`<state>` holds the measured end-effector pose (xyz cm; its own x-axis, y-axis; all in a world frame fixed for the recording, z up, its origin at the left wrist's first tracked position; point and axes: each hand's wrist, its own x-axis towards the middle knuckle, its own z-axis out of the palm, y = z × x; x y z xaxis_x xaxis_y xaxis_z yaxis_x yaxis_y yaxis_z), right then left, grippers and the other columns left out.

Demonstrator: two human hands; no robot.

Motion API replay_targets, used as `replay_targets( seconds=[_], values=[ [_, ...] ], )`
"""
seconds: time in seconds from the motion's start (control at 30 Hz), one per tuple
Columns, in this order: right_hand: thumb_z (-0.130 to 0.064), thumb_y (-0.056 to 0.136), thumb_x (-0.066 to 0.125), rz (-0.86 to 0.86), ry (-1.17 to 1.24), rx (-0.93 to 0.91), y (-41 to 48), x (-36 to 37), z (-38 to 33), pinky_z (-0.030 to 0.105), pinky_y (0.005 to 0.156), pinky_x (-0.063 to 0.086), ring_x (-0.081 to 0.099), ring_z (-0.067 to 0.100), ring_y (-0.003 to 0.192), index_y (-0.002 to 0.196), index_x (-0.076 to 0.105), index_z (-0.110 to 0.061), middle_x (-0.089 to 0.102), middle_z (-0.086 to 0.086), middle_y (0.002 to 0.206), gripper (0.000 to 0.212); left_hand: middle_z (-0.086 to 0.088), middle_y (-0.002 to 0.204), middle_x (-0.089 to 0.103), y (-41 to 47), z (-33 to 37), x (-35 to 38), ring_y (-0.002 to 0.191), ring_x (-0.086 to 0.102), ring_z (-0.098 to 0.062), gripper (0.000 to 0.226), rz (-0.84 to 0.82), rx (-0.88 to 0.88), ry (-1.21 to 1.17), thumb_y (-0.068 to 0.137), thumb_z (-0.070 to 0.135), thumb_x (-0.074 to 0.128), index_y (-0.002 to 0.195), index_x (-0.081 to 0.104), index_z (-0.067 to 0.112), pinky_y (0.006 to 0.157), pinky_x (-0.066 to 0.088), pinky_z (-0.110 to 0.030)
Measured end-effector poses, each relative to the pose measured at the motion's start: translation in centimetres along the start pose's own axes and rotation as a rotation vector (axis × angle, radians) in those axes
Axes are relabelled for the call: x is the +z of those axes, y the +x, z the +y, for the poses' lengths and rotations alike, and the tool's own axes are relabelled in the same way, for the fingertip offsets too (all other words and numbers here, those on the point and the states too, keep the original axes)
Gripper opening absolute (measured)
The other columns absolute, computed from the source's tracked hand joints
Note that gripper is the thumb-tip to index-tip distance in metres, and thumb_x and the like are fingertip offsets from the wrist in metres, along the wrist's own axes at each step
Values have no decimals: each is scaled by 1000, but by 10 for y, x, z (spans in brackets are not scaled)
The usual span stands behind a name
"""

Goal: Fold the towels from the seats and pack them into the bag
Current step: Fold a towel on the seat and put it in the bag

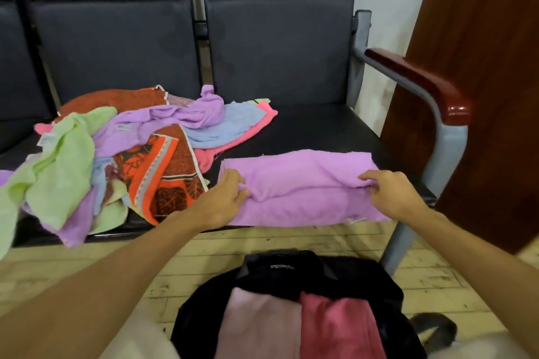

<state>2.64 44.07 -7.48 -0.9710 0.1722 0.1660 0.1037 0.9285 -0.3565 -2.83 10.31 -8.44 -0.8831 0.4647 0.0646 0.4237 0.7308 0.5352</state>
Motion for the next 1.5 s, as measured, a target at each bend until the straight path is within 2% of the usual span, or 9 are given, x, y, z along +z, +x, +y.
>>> replay_targets(
  seconds=[0.37,0.63,0.83,0.97,1.1,1.17,1.23,1.33,1.5],
  values=[
    [-8,99,46,93,51,82,36,28,-5,38,82,55,61,32,105,127,62,-12,62,15,125,32,-1,111,44,29,-14,4,100,51,-23,16,108,41,5,99,22,45,108,43,8,92,41,-41],
    [-1,99,44,352,236,11,30,-3,-2,22,77,43,58,22,93,121,63,-5,66,15,113,30,1,92,52,12,1,-24,83,46,-14,9,390,-63,-254,101,20,43,102,45,12,65,32,-27],
    [-8,98,48,135,87,-38,0,-9,19,16,58,40,57,16,79,121,64,-9,66,9,109,28,1,87,51,-4,-3,-28,77,46,-13,20,202,-51,-76,100,25,43,94,50,8,66,34,-29],
    [-18,96,50,-13,21,23,-9,-12,27,37,73,54,63,22,77,97,72,-6,70,11,94,25,-6,88,54,-6,-4,-22,83,53,-23,42,89,-128,6,102,35,34,84,57,5,78,37,-33],
    [-25,98,46,-3,116,131,-5,-10,23,32,56,42,51,21,58,72,65,3,56,15,61,43,-10,91,60,2,-1,-21,88,56,-25,27,221,-156,-29,98,16,48,85,63,-2,75,36,-28],
    [-23,101,46,42,109,152,-1,-6,19,26,53,38,50,18,55,66,62,-1,52,10,57,44,-16,110,59,11,-6,-20,102,52,-27,17,267,-251,-7,91,12,58,98,62,-3,87,39,-30],
    [-19,100,50,96,102,157,5,-3,18,25,57,40,53,16,60,72,64,-4,58,9,65,35,-18,122,49,18,-9,-19,108,47,-29,34,185,-415,30,89,21,64,109,57,-5,91,38,-34],
    [-25,95,58,145,110,213,17,4,20,32,71,48,59,20,77,94,64,-6,63,9,89,20,-14,96,52,25,-13,-19,82,49,-24,39,69,-548,-28,84,35,70,90,55,0,60,36,-31],
    [-71,80,55,26,-57,432,35,11,27,48,96,38,59,31,101,84,55,-13,62,9,93,59,-12,104,58,32,-19,-18,89,54,-25,50,50,-604,-173,81,34,73,110,58,-4,69,40,-30]
  ],
)
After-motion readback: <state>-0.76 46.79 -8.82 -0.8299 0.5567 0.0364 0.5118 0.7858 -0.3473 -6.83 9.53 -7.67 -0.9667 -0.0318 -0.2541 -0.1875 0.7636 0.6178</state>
